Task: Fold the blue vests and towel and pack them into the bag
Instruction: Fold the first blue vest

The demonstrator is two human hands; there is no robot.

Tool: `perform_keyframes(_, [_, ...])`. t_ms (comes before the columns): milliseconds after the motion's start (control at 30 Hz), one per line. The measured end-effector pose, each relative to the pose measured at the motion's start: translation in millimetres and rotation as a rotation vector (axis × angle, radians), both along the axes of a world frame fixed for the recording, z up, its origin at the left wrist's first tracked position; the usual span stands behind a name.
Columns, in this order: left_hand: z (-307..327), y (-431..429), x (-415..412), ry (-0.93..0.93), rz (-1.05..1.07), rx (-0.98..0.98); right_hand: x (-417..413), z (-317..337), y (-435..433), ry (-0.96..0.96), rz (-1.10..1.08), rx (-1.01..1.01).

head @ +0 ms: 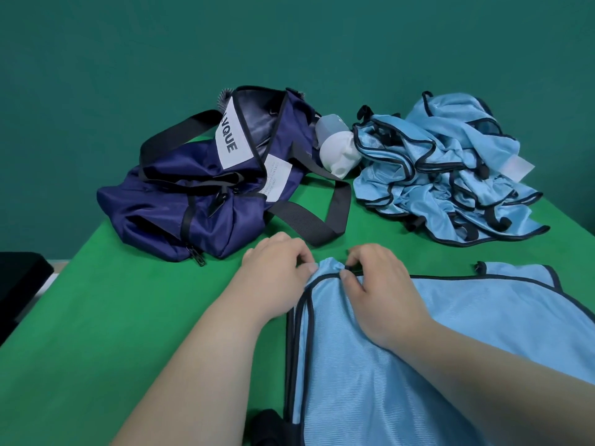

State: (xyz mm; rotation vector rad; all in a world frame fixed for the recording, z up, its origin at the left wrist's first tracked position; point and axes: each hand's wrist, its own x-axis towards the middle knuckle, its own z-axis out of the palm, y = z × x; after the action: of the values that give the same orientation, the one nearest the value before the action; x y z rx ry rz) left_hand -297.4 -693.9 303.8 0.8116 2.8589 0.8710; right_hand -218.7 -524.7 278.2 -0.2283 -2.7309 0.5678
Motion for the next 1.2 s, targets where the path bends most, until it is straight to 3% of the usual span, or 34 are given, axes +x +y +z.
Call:
perform_keyframes(167, [9, -10, 2, -0.134, 0.105, 0.196, 1, 3, -2, -0.003, -0.015, -0.046])
perform_keyframes(367, [12, -14, 3, -0.079, 0.146, 0.105, 2, 4, -2, -0.005, -0.027, -0.073])
perform_keyframes(600, [12, -8, 2, -0.098, 0.159, 0.240, 1, 3, -1, -0.004, -0.031, -0.077])
perform_keyframes(767, [6, -9, 1, -0.022, 0.158, -0.016, 1, 4, -2, -0.007, -0.036, -0.067])
perform_keyframes(933, [19, -8, 17, 0.106, 0.082, 0.056, -1, 3, -2, -0.032, -0.039, -0.067])
perform_keyframes(1067, [18, -2, 28, 0.152, 0.014, -0.246, -1, 4, 0, -0.051, -0.045, -0.098])
perform_keyframes(1133, [16, -2, 27, 0.153, 0.019, -0.321, -1, 7, 2, -0.085, -0.053, -0.220])
perform_keyframes(1200, [16, -4, 26, 0.158, 0.026, -0.362, 1, 15, 2, -0.080, -0.053, -0.554])
